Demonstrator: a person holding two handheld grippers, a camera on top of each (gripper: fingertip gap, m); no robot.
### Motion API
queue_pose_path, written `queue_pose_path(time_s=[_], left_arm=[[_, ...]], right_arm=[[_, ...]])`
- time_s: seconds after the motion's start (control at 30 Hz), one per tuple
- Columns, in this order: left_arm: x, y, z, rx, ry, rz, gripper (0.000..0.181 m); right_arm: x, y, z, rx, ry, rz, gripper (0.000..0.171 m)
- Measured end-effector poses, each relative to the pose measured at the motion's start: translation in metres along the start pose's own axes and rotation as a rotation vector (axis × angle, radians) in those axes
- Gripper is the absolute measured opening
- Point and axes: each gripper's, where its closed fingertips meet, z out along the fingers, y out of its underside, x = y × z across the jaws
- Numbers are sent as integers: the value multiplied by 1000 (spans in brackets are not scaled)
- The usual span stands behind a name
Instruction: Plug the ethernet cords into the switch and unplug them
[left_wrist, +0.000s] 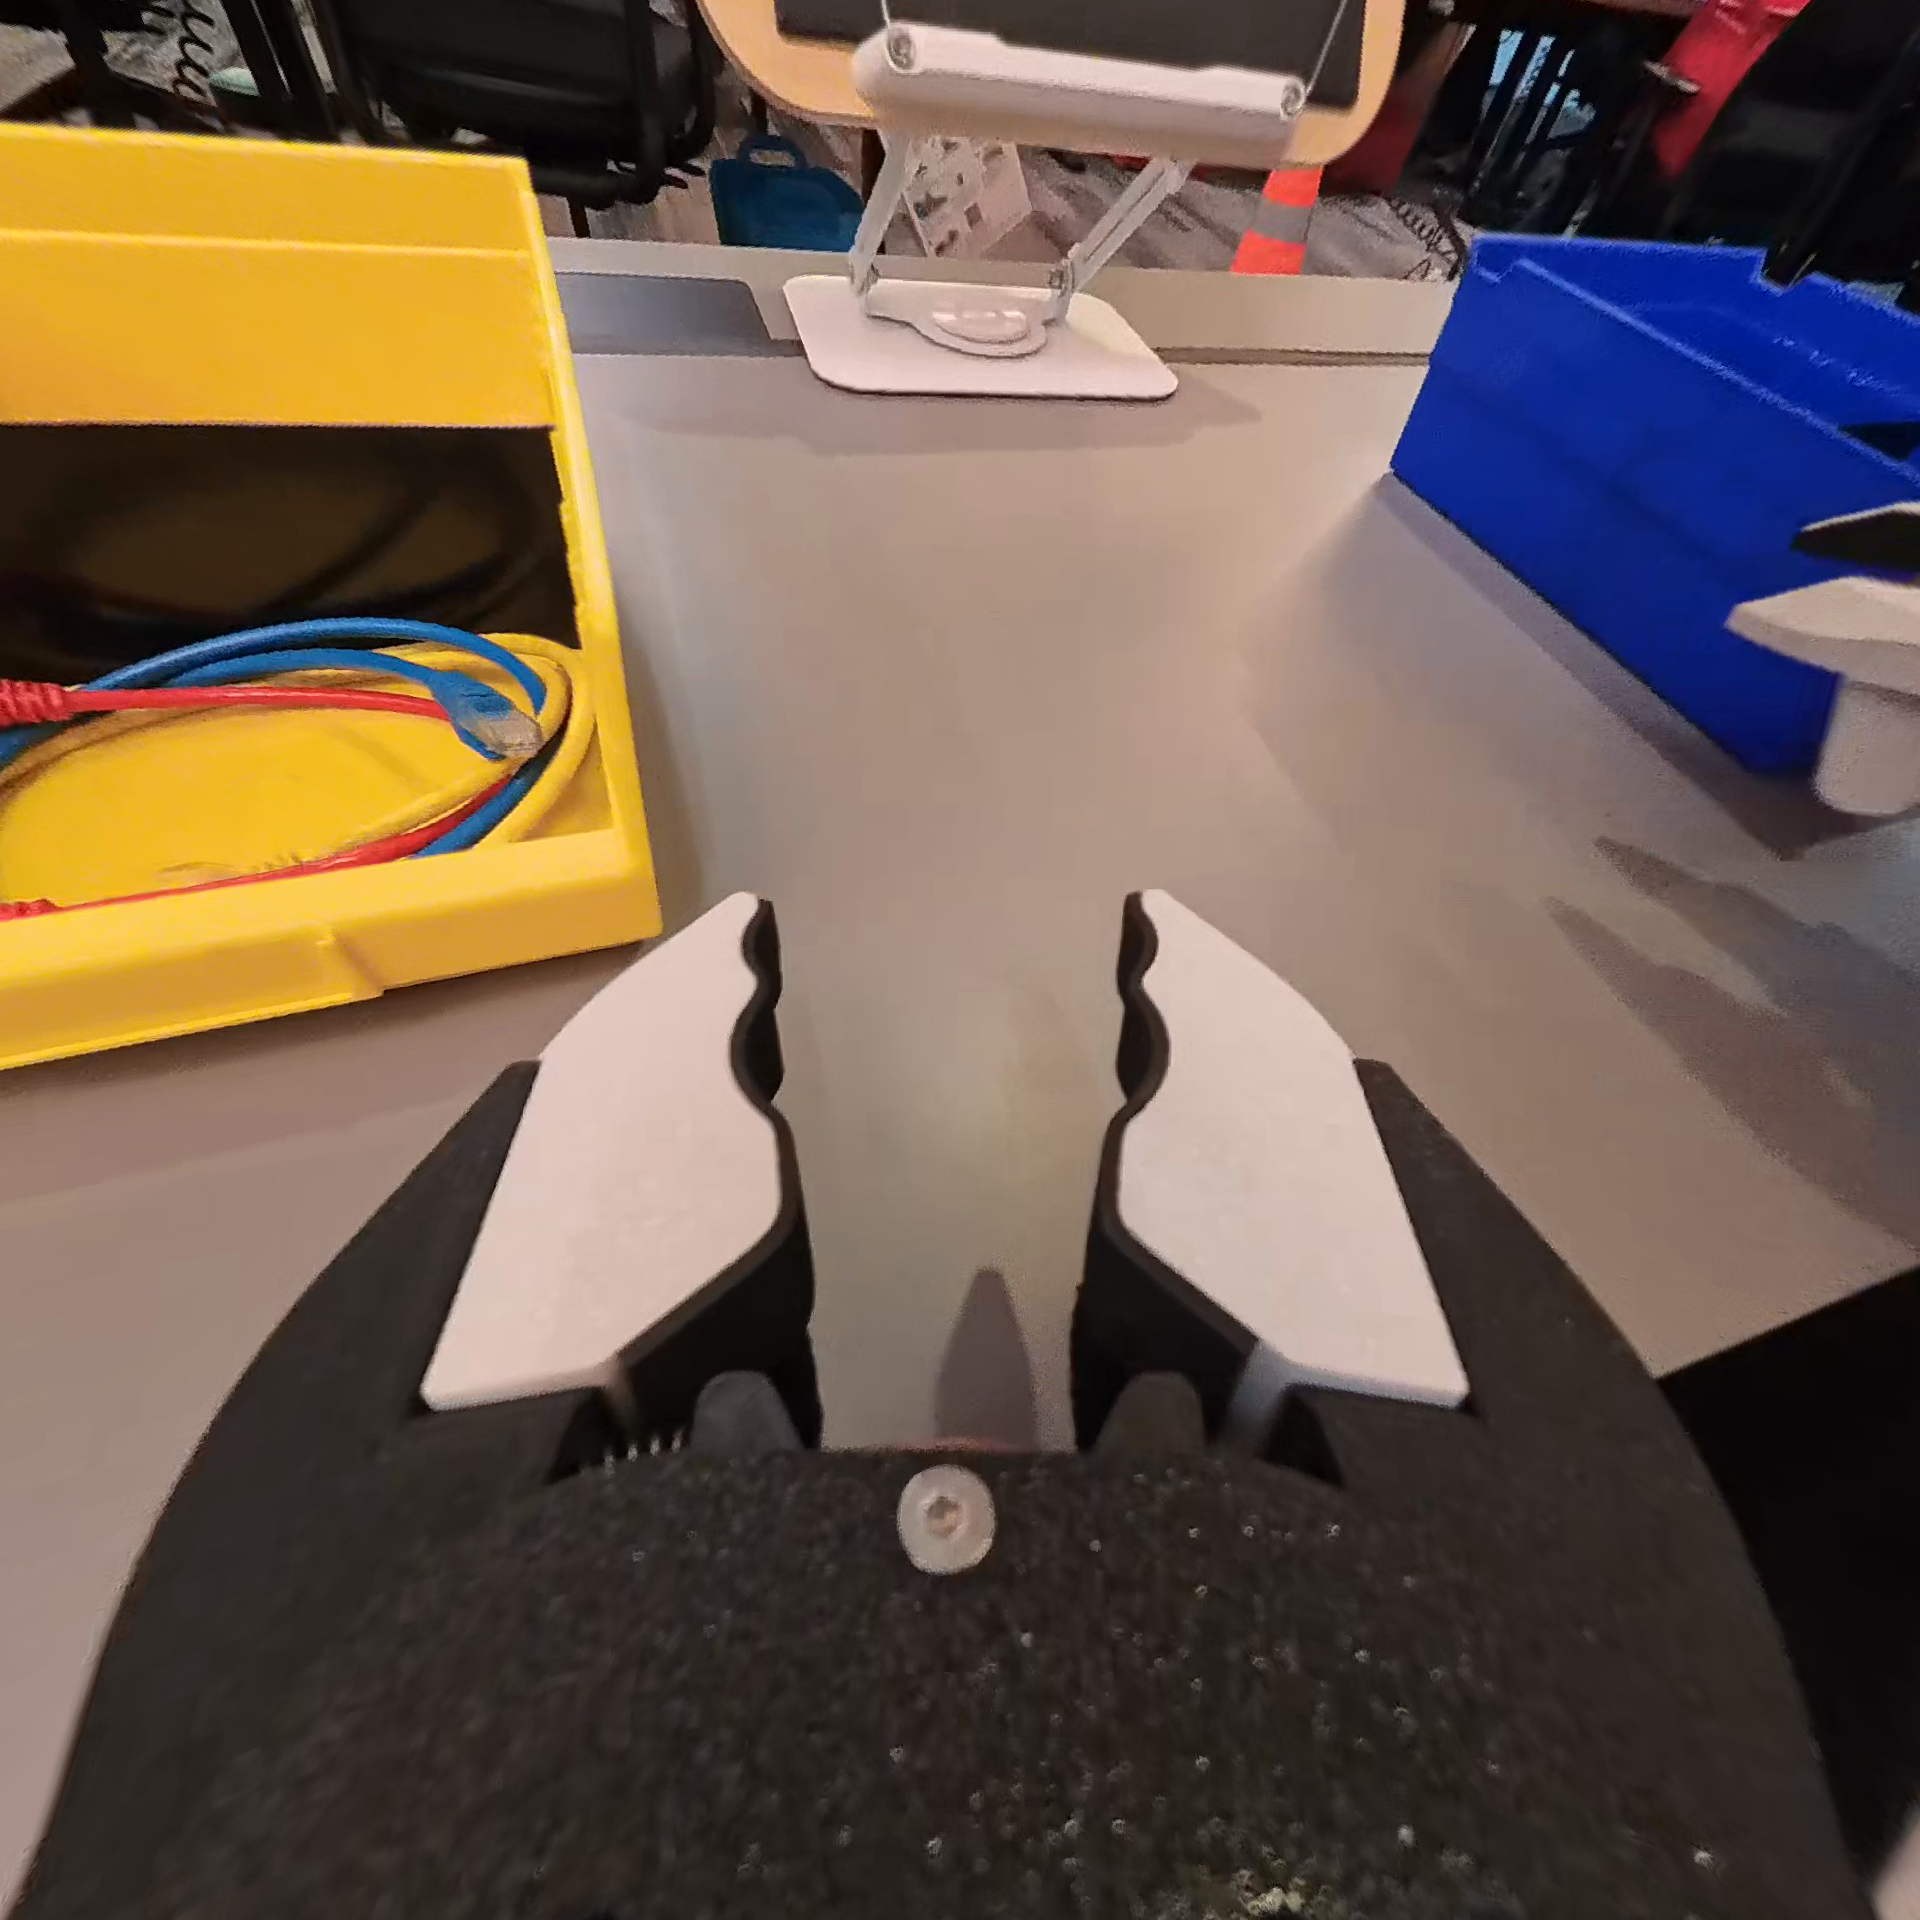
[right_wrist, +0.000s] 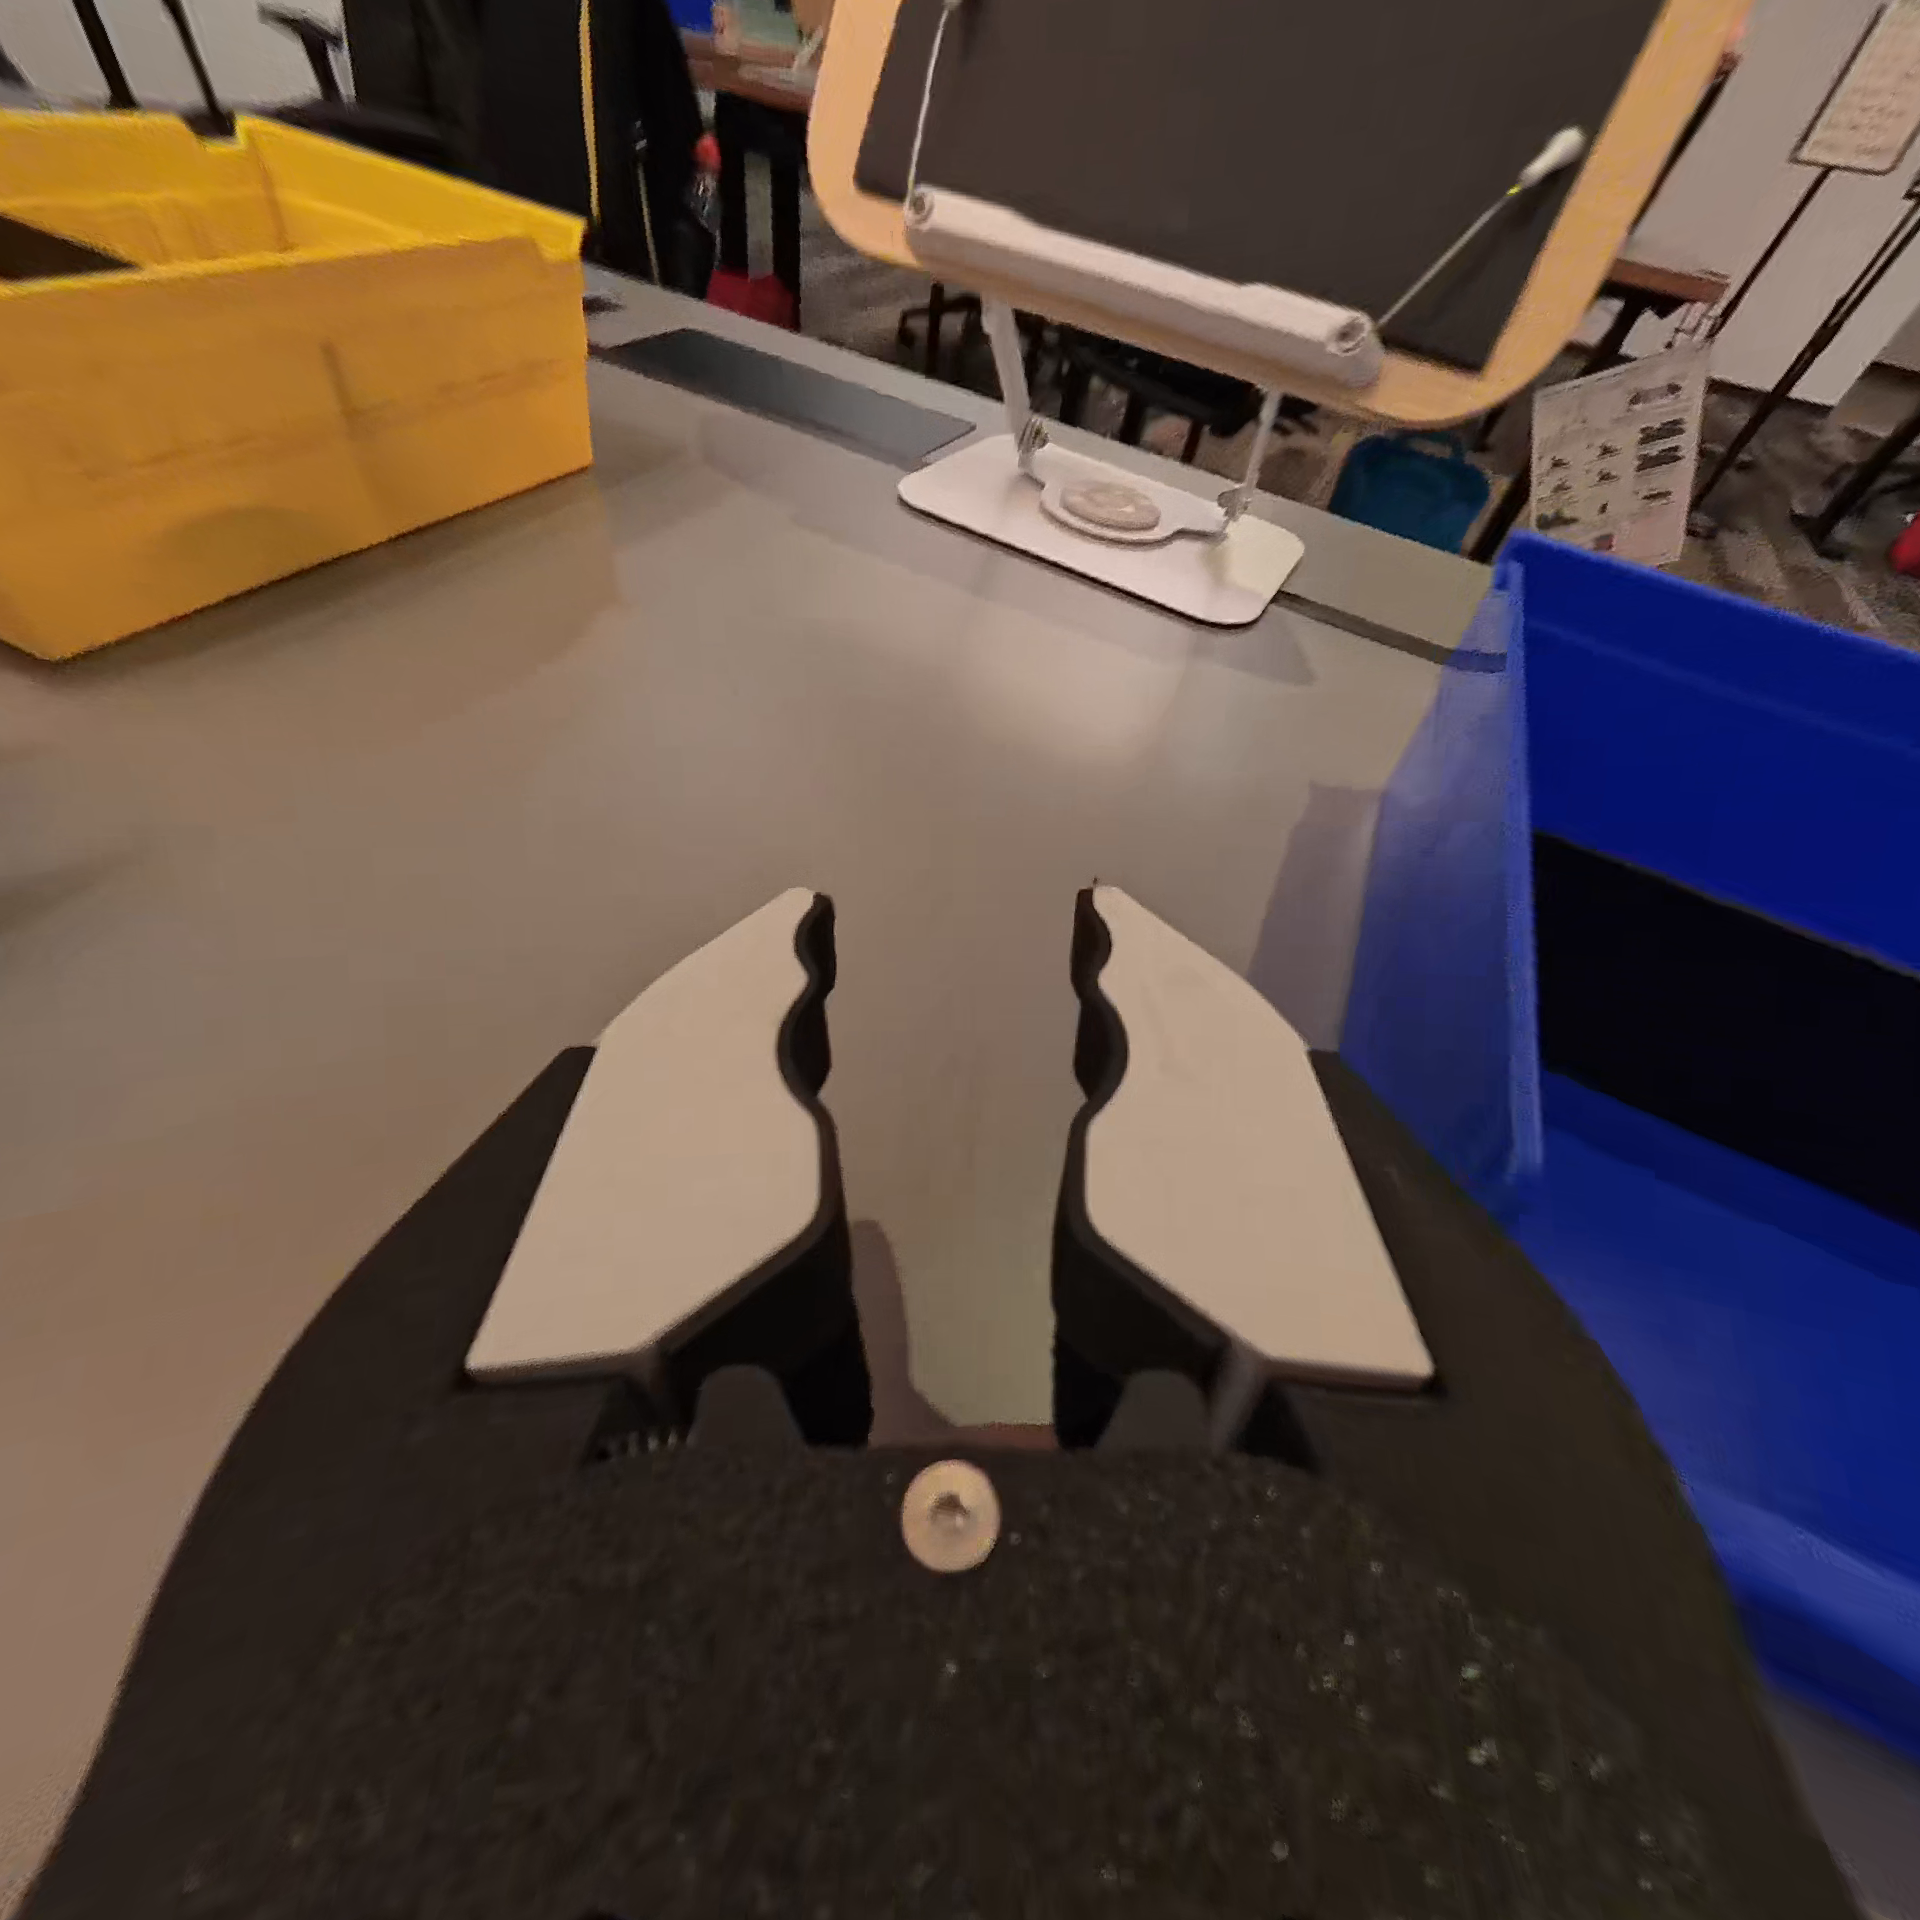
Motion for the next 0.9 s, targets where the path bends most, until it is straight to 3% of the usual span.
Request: queue_pose_path(time_s=[0.3, 0.47, 0.63, 0.7, 0.77, 0.9], left_arm=[[-9, -8, 0, 43, 33, 83, 58], [-22, -9, -2, 55, 56, 21, 55], [-46, -10, -10, -4, 34, 82, 47], [-55, -17, -9, -67, 92, 114, 51], [-69, -19, -3, -231, 153, 216, 45], [-97, -35, 22, -404, 306, 653, 47]], right_arm=[[-16, 11, 4, -28, -23, -104, 39], [-11, 9, -1, -14, -44, -84, 37], [-13, 13, -1, -22, -77, -101, 36], [-16, 13, -3, -8, -85, -129, 36], [-20, 16, -4, -18, -108, -120, 36], [-24, 11, -6, 2, -135, -113, 35]])
